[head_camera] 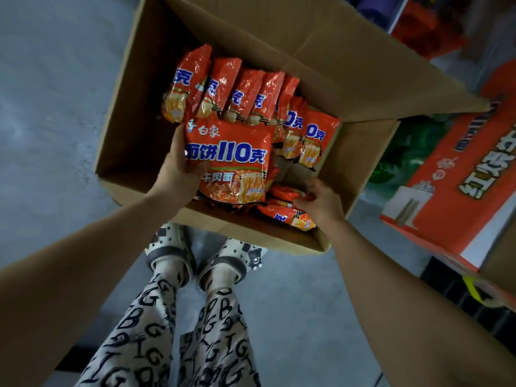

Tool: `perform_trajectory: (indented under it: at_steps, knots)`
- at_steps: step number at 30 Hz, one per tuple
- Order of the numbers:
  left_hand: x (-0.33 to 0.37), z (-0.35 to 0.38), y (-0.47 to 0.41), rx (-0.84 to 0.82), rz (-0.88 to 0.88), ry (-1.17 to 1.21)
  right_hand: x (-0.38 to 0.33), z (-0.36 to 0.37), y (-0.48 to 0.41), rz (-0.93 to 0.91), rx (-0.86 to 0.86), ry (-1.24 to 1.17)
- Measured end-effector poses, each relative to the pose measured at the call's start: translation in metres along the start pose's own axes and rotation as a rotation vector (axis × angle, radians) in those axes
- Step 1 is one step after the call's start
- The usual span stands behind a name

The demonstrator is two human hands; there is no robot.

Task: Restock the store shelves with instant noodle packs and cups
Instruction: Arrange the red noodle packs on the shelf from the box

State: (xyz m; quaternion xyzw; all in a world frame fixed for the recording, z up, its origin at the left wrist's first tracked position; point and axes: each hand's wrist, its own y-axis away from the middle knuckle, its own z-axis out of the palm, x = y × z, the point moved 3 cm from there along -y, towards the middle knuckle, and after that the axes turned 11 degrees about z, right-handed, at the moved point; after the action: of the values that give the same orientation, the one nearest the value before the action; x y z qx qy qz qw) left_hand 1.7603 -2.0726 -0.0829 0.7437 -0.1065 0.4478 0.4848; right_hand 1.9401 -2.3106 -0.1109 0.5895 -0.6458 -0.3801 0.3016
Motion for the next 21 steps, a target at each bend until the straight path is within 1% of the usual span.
perform_trajectory:
  at_steps: [3, 5, 8, 10, 14, 21]
  knots:
    - [-0.009, 0.006, -0.006, -0.021, 0.002, -0.015, 0.0, 0.011, -0.015, 0.013, -0.045, 0.023]
    - [-0.013, 0.009, -0.009, -0.015, -0.016, 0.003, -0.004, 0.013, -0.021, -0.021, -0.047, 0.031]
    - [-0.016, 0.012, -0.014, 0.0, -0.035, 0.031, -0.014, 0.007, -0.028, -0.159, 0.085, 0.189]
    - [-0.016, 0.014, -0.016, -0.002, -0.032, 0.038, -0.016, 0.005, -0.034, -0.196, 0.117, 0.23]
    - [-0.015, 0.013, -0.016, -0.024, -0.018, 0.024, -0.021, 0.004, -0.046, -0.278, 0.044, 0.272]
    - [-0.015, 0.004, -0.014, -0.031, -0.007, 0.004, -0.019, 0.004, -0.048, -0.247, -0.044, 0.385]
